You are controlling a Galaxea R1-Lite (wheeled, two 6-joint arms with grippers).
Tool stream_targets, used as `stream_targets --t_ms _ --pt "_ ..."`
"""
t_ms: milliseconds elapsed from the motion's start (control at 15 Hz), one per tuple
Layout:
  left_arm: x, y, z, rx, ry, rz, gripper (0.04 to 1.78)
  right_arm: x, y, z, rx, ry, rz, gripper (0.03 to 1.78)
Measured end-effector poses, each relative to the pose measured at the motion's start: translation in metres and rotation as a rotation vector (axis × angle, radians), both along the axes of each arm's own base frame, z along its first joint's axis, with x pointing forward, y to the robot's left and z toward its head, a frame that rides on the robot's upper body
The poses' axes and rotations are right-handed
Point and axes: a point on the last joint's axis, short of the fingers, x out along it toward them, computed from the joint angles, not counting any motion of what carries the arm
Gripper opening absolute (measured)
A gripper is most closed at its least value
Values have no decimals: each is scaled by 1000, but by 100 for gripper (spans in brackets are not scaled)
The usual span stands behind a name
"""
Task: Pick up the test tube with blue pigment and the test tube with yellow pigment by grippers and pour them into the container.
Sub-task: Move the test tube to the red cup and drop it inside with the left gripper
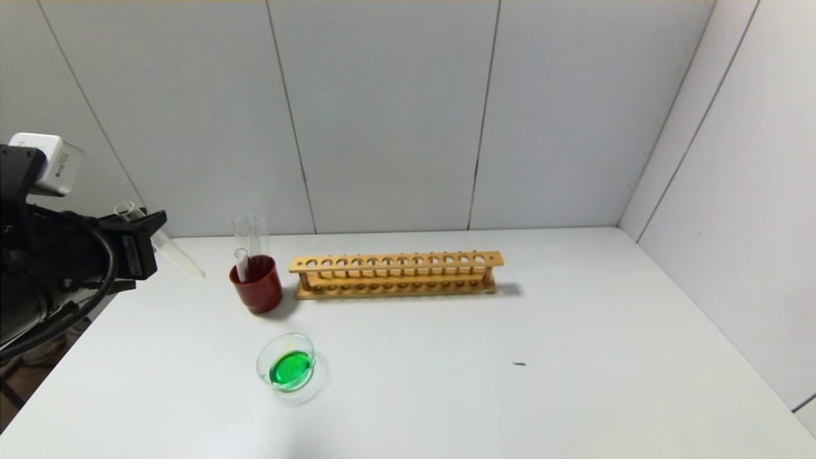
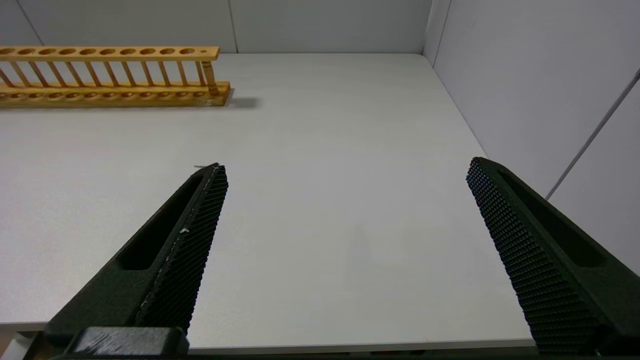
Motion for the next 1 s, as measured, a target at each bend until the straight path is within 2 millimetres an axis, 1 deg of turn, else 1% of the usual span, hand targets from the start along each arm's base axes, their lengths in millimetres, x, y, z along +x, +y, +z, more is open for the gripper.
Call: stream_targets --t_ms 200,533,733,1000 --pt "24 10 -10 -15 -22 34 34 0 0 0 0 0 0 175" --pt "61 13 -27 -155 -77 43 34 0 0 0 0 0 0 175" --pt "73 16 -41 -228 -39 63 34 0 0 0 0 0 0 175" --pt "82 19 -52 -237 -36 81 34 0 0 0 0 0 0 175"
